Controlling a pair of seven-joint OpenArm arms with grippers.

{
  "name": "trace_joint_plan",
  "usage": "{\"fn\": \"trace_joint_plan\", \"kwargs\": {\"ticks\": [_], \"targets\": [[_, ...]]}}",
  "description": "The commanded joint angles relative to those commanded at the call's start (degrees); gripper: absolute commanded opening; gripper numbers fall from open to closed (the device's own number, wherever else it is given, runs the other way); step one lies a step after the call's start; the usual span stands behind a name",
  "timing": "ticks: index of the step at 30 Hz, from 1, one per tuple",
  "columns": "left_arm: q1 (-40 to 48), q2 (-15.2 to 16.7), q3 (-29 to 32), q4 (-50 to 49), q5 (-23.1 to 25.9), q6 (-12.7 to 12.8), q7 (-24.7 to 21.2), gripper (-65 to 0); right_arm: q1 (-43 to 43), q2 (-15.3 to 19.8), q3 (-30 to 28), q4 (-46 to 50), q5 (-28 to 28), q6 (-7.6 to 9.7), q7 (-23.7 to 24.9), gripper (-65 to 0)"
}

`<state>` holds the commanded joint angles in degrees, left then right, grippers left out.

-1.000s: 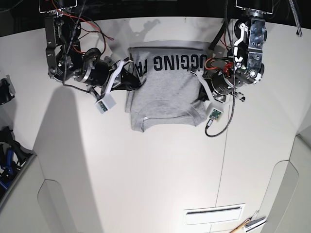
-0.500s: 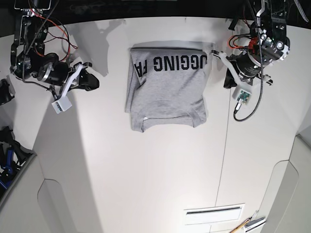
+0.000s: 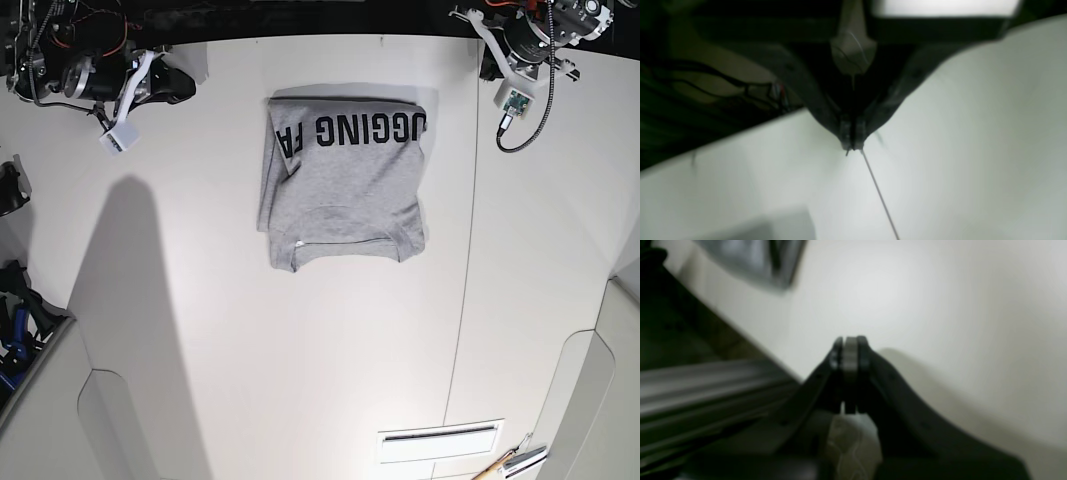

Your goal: Fold the T-shirt properly

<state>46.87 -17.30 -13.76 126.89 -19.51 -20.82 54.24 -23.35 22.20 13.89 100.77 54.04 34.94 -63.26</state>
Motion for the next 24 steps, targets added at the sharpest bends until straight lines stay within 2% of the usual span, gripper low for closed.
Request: {"fn": "trace_joint_plan", "kwargs": {"ticks": [2, 7, 12, 16, 20, 22, 24], "targets": [[3.5, 0.0, 0.0, 0.0, 0.0, 0.0, 0.1, -65.0, -3.3, 0.9, -0.4, 2.1, 0.0, 0.00, 0.0, -65.0], [11.8, -0.4, 0.0, 0.0, 0.4, -0.6, 0.0, -65.0, -9.2, 6.0, -2.8, 2.9, 0.0, 0.00, 0.0, -65.0], [20.0, -3.2, 0.0, -0.1, 0.0, -1.0, 0.0, -65.0, -14.3, 10.3, -7.1, 2.9, -0.8, 0.00, 0.0, -65.0], [25.6, -6.5, 0.0, -0.3, 0.0, -1.0, -0.5, -65.0, -17.1, 13.6, -13.0, 2.9, -2.0, -0.02, 0.1, -65.0], [28.1, -10.5, 0.7, -4.5, -0.2, -1.1, -5.0, -65.0, -18.0, 15.8, -19.6, 2.7, -6.3, -0.11, 0.1, -65.0], [28.1, -11.4, 2.6, -9.9, -0.5, -1.0, -6.9, -65.0, -17.9, 16.9, -22.6, 2.3, -8.0, -0.22, 0.5, -65.0], [28.1, -12.3, 5.7, -16.3, -0.4, -1.1, -11.0, -65.0, -17.9, 17.2, -25.2, 1.1, -9.6, -0.22, 0.7, -65.0]]}}
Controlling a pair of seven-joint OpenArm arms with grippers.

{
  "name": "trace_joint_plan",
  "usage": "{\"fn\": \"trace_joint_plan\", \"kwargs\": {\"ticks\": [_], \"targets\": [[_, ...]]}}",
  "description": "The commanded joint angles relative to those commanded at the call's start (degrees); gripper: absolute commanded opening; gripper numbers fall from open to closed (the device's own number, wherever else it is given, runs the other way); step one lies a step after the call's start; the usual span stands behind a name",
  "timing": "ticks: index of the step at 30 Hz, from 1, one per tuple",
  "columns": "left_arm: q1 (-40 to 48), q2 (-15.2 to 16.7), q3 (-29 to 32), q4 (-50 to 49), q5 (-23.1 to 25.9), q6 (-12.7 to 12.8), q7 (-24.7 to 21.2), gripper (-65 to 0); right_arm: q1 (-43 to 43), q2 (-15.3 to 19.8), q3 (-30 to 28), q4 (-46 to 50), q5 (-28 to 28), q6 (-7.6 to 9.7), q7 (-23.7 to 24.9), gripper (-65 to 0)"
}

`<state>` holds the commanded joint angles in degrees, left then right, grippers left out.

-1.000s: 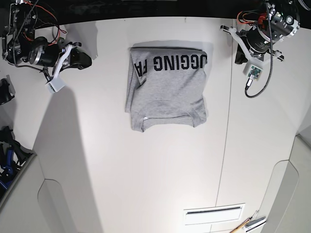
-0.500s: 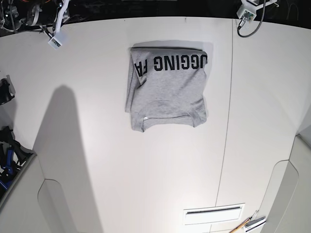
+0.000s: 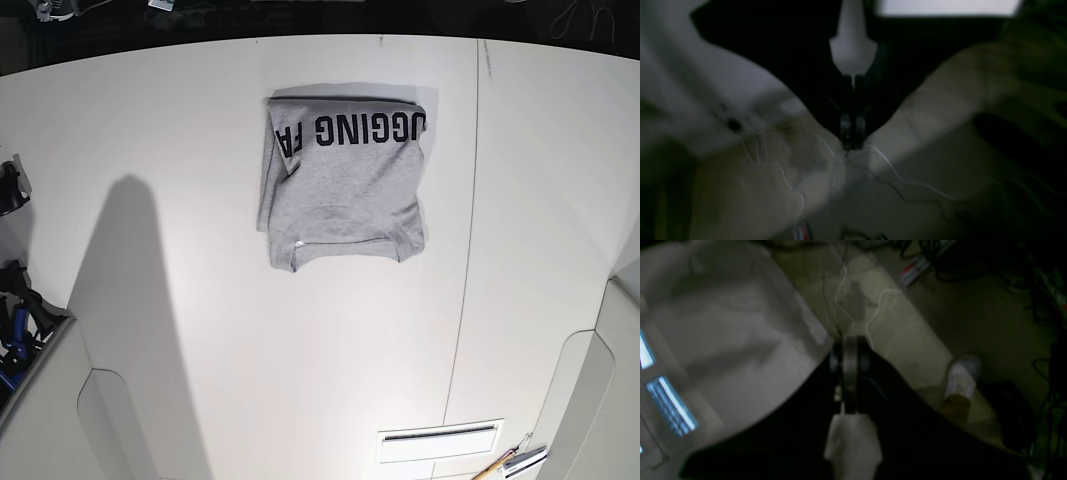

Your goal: Fold the T-shirt properly

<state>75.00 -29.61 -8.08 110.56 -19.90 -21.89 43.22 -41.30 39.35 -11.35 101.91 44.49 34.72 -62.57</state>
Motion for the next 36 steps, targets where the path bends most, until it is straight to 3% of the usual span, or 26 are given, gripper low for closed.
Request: {"fn": "trace_joint_plan", "kwargs": {"ticks": [2, 4, 6, 8, 10, 15, 19, 23, 29, 36], "targets": [[0.0, -0.3, 3.6, -6.7, 1.3, 0.0, -5.6, -65.0, 0.0, 0.0, -2.9, -2.3, -0.8, 0.00, 0.7, -65.0], [0.0, -0.3, 7.6, -13.1, 2.0, 0.0, -11.0, -65.0, 0.0, 0.0, -5.7, -5.7, -2.9, 0.00, 6.6, -65.0], [-1.2, -0.3, 11.4, -18.9, 3.5, 0.2, -15.5, -65.0, 0.2, 0.0, -8.7, -9.9, -9.0, 0.00, 14.8, -65.0], [-4.8, -0.3, 14.8, -24.1, 4.3, 0.2, -16.2, -65.0, 1.3, -0.2, -12.0, -13.7, -14.8, 0.00, 19.5, -65.0], [-9.0, -0.2, 18.3, -29.4, 4.3, 0.2, -16.2, -65.0, 3.3, -0.2, -15.8, -17.5, -17.5, 0.00, 20.4, -65.0], [-21.0, 0.6, 27.1, -40.6, 4.3, 0.2, -18.7, -65.0, 10.4, -0.4, -24.2, -28.3, -17.7, -0.02, 23.8, -65.0], [-29.5, 3.3, 31.5, -50.1, 4.3, 0.2, -19.4, -65.0, 17.2, -2.8, -28.6, -39.3, -18.9, 0.00, 25.7, -65.0], [-38.1, 6.1, 36.6, -60.4, 4.5, 0.2, -24.9, -65.0, 23.4, -7.2, -31.2, -50.1, -23.1, 0.00, 27.9, -65.0], [-48.4, 10.6, 42.5, -72.6, 4.5, 0.2, -26.8, -65.0, 29.2, -11.9, -31.9, -60.3, -23.8, 0.00, 33.7, -65.0], [-56.1, 11.0, 42.9, -77.7, 4.5, 0.3, -32.5, -65.0, 31.6, -14.0, -31.9, -63.9, -24.2, -0.07, 40.3, -65.0]]}}
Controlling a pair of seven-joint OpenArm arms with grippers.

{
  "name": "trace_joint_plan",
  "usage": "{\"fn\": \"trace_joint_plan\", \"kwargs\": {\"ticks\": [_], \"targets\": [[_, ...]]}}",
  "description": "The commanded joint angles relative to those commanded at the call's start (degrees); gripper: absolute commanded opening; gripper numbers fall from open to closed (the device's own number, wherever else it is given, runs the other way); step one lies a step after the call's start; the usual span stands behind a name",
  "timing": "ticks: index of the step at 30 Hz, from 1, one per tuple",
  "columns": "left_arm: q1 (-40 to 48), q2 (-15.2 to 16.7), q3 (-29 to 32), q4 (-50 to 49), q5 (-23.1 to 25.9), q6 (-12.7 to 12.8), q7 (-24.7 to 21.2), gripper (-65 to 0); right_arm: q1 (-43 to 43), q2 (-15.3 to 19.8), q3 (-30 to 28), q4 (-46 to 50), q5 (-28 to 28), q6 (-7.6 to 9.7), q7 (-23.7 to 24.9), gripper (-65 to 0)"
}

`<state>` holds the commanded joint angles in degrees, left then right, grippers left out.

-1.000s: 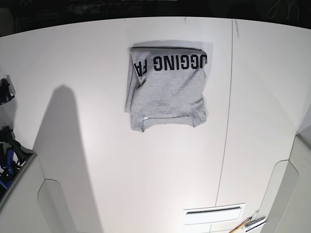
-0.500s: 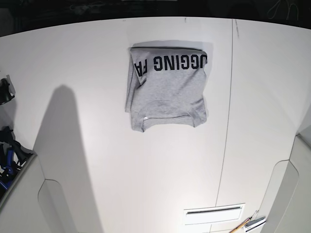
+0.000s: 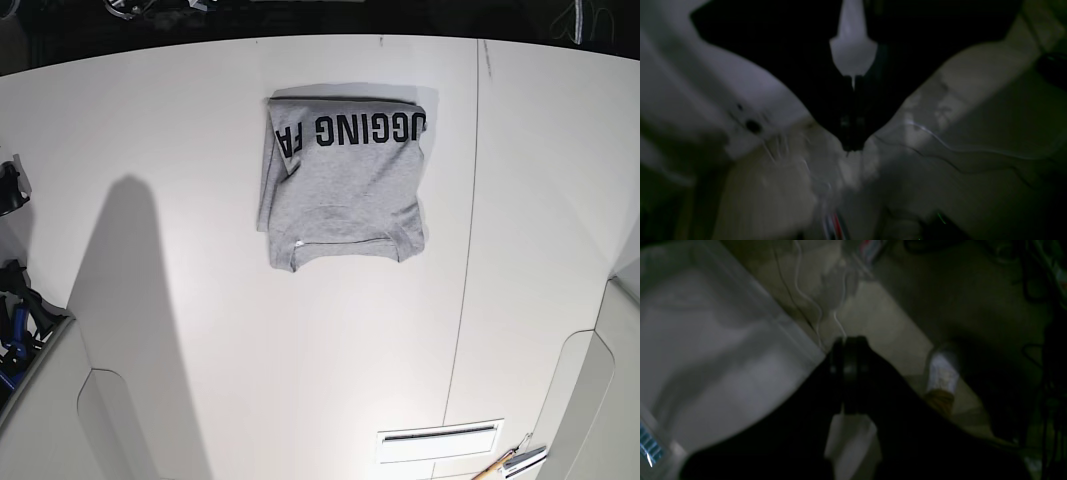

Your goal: Fold the T-shirt properly

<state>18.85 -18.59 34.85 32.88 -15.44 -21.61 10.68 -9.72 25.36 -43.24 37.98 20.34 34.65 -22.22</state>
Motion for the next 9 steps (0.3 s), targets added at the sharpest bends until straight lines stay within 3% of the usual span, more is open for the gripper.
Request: {"fn": "trace_joint_plan", "kwargs": {"ticks": [5, 9], "targets": [[-2.6, -0.5, 0.0, 0.0, -0.2, 5.4, 1.6, -65.0, -0.5, 0.0, 0.0, 0.0, 0.0, 0.04, 0.0, -65.0], [-2.7, -0.7, 0.0, 0.0, -0.2, 7.5, 1.5, -65.0, -0.4, 0.0, 0.0, 0.2, 0.1, 0.02, 0.0, -65.0]]}}
